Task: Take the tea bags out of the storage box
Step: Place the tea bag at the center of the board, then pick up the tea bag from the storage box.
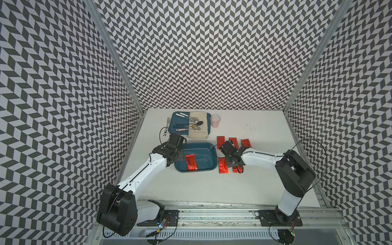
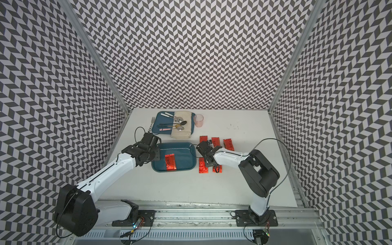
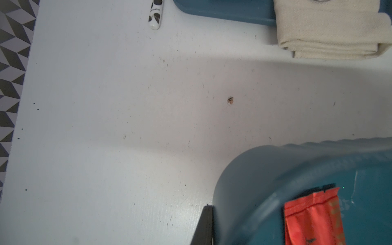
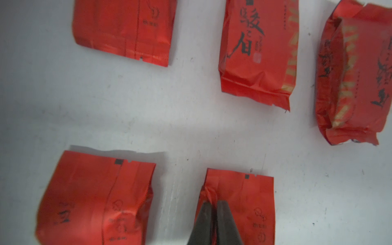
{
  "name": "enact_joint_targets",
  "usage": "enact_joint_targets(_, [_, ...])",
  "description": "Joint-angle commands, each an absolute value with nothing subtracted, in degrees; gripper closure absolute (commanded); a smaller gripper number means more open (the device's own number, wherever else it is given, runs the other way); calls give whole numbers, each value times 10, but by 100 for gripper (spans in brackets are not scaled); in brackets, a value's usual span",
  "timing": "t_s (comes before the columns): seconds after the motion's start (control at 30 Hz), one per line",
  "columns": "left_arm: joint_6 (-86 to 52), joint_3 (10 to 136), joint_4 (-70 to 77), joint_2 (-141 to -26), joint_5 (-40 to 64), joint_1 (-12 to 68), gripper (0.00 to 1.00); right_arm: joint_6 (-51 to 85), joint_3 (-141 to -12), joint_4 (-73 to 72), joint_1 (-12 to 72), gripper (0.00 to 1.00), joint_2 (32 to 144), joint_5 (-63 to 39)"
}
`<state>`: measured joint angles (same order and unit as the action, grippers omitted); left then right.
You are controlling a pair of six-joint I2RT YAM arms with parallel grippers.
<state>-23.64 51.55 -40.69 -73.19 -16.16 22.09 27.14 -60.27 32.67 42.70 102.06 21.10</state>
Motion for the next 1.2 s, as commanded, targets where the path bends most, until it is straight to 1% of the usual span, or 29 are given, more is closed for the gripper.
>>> enact_joint_targets(0.0, [-238,521,-391,-735,-155,221,100,272,-613,321,433,75,1014,202])
enact_joint_targets(0.07, [-237,521,-391,-737,-155,220,100,271,-618,327,433,66,1004,199])
enact_joint_targets(0.13, [-237,521,-391,-737,-155,220,100,270,-626,339,434,62,989,201])
enact_joint_targets(0.3, [-237,521,-391,-737,-154,220,100,260,-664,367,435,57,926,212])
enact_joint_targets(0.37, [-237,522,-391,-738,-155,220,100,246,-673,344,435,57,891,185])
enact_joint_targets(0.4, [-237,522,-391,-738,-154,220,100,239,-674,322,435,57,873,157])
enact_joint_targets(0.47, [-237,522,-390,-737,-154,220,100,228,-667,268,435,56,841,70])
enact_joint_targets(0.57, [-237,522,-390,-734,-153,220,100,246,-619,107,436,55,812,-105])
enact_joint_targets(0.63, [-237,521,-390,-731,-152,220,100,278,-601,17,441,54,828,-204])
enact_joint_targets(0.7, [-237,520,-389,-728,-151,220,100,292,-619,-11,452,54,865,-240])
enact_joint_targets(0.8, [-236,520,-388,-724,-151,223,100,273,-691,35,477,55,946,-251])
enact_joint_targets(0.9, [-237,519,-388,-723,-152,224,100,265,-743,71,494,56,1017,-239])
enact_joint_targets(0.97, [-237,520,-388,-722,-154,224,100,259,-753,70,499,56,1048,-231])
enact_joint_targets(1.07, [-239,521,-389,-718,-156,226,100,257,-752,71,501,55,1072,-176])
enact_joint_targets(1.17, [-239,520,-388,-715,-156,226,100,260,-745,65,499,54,1087,-169])
